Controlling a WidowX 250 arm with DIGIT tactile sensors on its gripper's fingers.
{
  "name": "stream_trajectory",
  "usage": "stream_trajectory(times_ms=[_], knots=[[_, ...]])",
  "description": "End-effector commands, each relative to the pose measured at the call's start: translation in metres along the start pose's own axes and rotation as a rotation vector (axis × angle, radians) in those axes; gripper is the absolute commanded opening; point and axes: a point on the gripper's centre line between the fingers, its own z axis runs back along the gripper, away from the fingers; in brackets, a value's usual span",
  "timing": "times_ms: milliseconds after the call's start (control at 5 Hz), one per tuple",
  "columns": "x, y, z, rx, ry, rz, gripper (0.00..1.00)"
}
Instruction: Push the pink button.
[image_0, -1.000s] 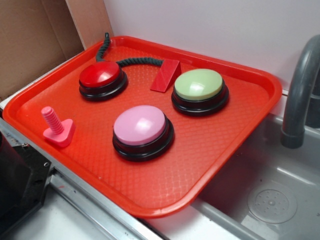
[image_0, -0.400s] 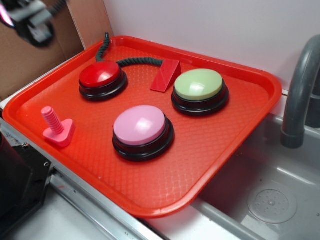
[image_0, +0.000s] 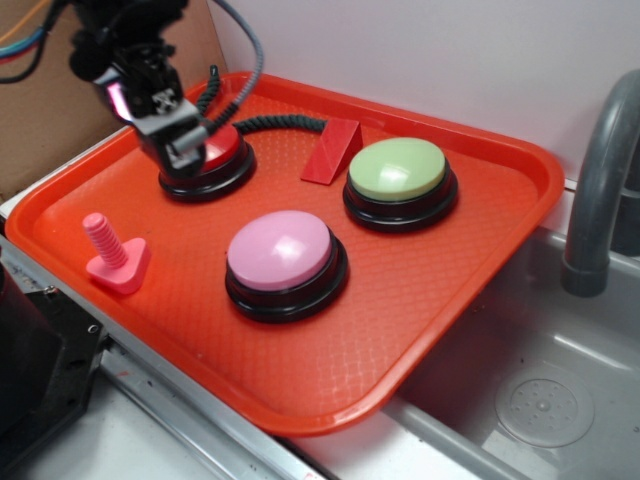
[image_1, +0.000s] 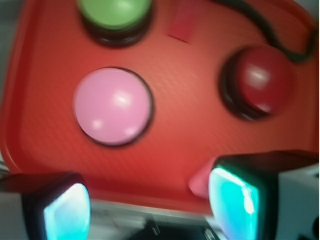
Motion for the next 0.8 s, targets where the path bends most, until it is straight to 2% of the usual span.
stream_trajectory(times_ms=[0, 200, 400, 600], knots=[[0.025, 0.001, -0.028, -0.052, -0.012, -0.055, 1.00], [0.035, -0.002, -0.045, -0.069, -0.016, -0.071, 1.00], [0.047, -0.016, -0.067, 0.009, 0.076, -0.043, 1.00], [0.044, -0.016, -0.076, 0.106, 0.119, -0.058, 1.00]])
